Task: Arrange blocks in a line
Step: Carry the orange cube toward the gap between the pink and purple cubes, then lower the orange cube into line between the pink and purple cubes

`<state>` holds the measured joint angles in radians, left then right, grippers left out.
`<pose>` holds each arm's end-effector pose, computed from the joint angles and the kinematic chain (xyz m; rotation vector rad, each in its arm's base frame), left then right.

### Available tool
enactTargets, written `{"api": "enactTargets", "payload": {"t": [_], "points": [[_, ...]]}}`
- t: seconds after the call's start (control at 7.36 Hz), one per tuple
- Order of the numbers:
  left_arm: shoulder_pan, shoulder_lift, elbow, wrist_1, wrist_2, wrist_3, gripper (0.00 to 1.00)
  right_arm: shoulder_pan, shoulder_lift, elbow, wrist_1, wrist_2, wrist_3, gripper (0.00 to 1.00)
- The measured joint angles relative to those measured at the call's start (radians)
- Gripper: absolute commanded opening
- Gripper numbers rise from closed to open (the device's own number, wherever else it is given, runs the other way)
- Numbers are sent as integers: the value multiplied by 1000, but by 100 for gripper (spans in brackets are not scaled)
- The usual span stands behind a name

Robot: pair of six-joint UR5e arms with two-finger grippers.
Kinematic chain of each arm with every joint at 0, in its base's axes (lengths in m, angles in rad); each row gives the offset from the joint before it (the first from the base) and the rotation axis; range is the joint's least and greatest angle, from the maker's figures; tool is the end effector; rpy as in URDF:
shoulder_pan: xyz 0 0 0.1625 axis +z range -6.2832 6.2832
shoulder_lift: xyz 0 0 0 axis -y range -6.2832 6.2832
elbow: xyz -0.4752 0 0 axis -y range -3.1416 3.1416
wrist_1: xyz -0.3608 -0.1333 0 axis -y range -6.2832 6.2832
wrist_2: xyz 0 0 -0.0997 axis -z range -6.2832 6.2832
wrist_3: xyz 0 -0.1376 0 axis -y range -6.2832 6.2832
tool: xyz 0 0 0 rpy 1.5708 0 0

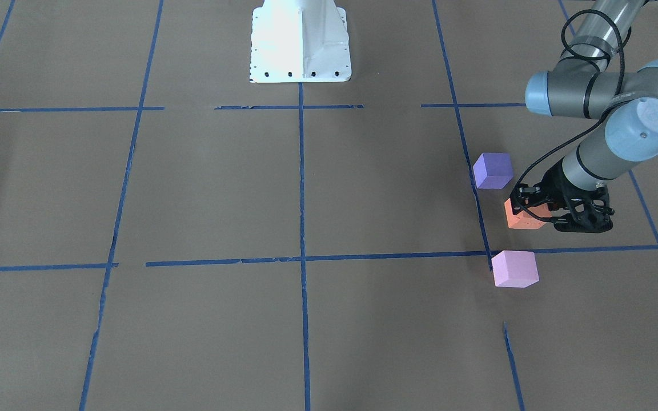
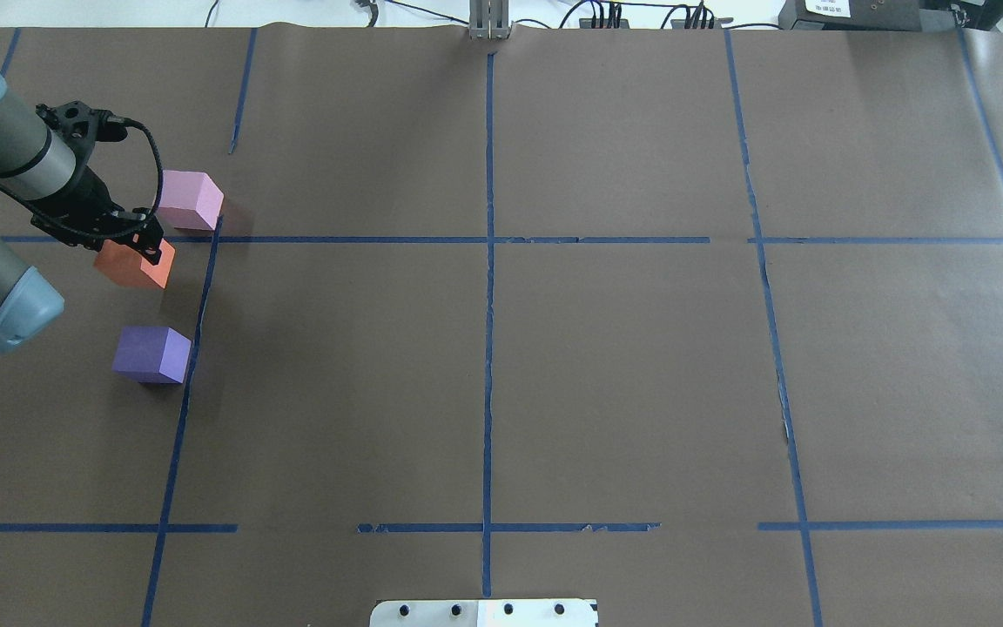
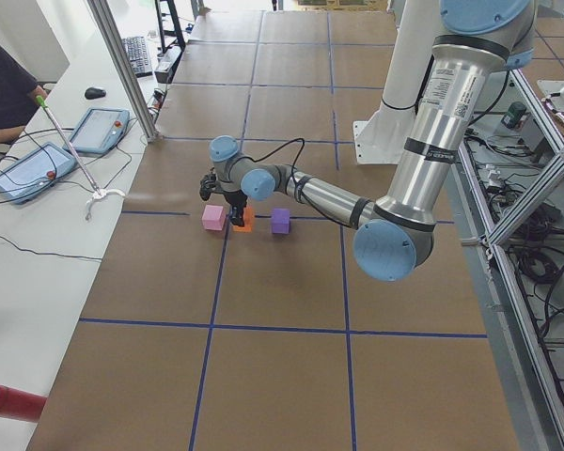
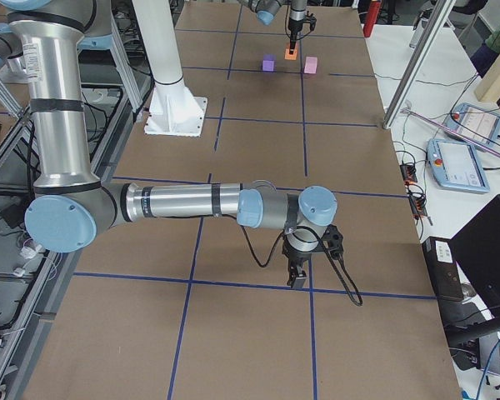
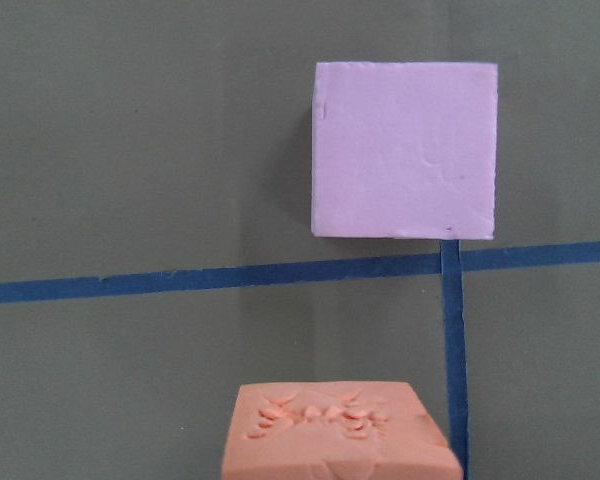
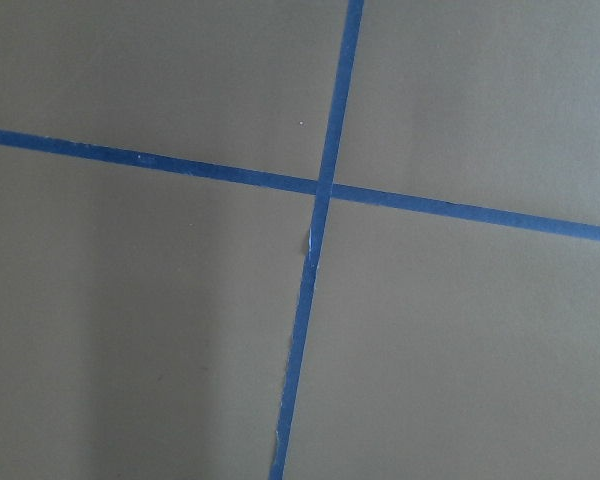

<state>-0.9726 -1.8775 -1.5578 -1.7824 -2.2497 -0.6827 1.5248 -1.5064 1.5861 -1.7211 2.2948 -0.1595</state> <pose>0.3149 -0.5453 0.5565 -0.0075 0.8219 0.0918 0.0199 -0.4838 0.7179 -0.0264 -0.7273 -0.1708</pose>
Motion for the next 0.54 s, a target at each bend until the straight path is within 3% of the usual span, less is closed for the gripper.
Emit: {"api": "enactTargets", "payload": {"t": [0.54], "points": [[36,-15,64,-77,-16,-3,28,0,0,0,0,0,0,100]]}}
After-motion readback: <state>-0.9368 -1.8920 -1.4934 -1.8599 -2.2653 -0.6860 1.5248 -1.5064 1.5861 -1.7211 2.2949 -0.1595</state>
